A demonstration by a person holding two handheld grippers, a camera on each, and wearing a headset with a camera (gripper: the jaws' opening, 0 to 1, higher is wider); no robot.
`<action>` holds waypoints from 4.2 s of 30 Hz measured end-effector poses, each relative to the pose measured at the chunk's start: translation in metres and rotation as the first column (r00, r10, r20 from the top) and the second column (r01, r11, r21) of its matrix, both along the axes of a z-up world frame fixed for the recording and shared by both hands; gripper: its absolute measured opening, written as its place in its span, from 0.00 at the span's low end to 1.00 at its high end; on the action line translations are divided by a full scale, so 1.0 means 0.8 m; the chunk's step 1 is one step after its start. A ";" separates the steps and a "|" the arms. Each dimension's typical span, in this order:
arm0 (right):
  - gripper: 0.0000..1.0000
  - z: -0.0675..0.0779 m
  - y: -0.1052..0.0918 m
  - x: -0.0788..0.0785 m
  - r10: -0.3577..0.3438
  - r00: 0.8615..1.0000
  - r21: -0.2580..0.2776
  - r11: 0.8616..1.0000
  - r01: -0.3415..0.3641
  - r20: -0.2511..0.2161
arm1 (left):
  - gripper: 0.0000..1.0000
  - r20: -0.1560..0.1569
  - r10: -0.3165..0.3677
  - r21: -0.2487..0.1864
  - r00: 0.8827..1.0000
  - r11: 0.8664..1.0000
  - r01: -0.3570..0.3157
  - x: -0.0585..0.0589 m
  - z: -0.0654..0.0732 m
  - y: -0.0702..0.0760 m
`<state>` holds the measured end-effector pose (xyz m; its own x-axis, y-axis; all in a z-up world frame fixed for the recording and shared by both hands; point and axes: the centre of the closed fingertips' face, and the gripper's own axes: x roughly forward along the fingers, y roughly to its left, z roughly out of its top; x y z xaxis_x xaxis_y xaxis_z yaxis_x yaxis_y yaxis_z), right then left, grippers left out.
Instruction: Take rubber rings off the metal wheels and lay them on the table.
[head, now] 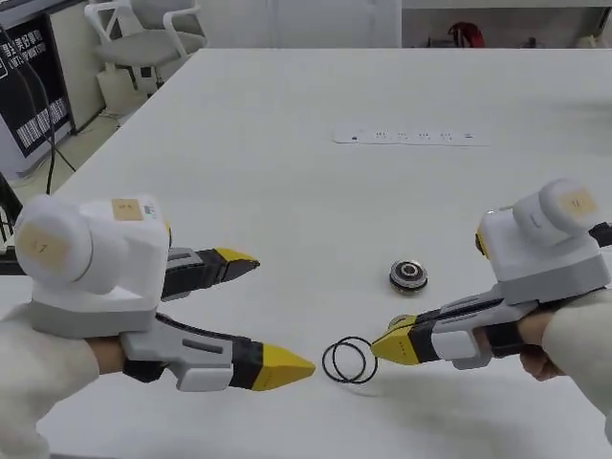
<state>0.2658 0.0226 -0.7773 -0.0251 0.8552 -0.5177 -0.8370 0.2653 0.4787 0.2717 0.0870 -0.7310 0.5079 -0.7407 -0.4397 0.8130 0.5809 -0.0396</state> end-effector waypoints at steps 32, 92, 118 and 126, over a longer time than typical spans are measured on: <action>0.00 -0.014 -0.010 0.009 -0.023 1.000 -0.052 0.998 0.024 0.019 | 0.80 -0.008 0.003 -0.009 1.000 1.000 -0.003 0.000 0.001 -0.001; 0.05 0.013 -0.045 0.048 -0.126 0.986 -0.047 0.990 0.131 0.106 | 0.79 -0.009 0.006 -0.006 1.000 1.000 -0.006 0.000 0.001 0.001; 0.07 0.047 -0.064 0.081 -0.232 0.954 0.024 0.972 0.232 0.189 | 0.79 -0.008 0.032 -0.011 0.999 0.999 -0.032 0.005 0.003 0.006; 0.09 0.064 -0.069 0.091 -0.252 0.940 0.045 0.968 0.248 0.232 | 0.79 0.040 0.067 -0.021 0.997 0.998 -0.066 0.022 0.025 0.014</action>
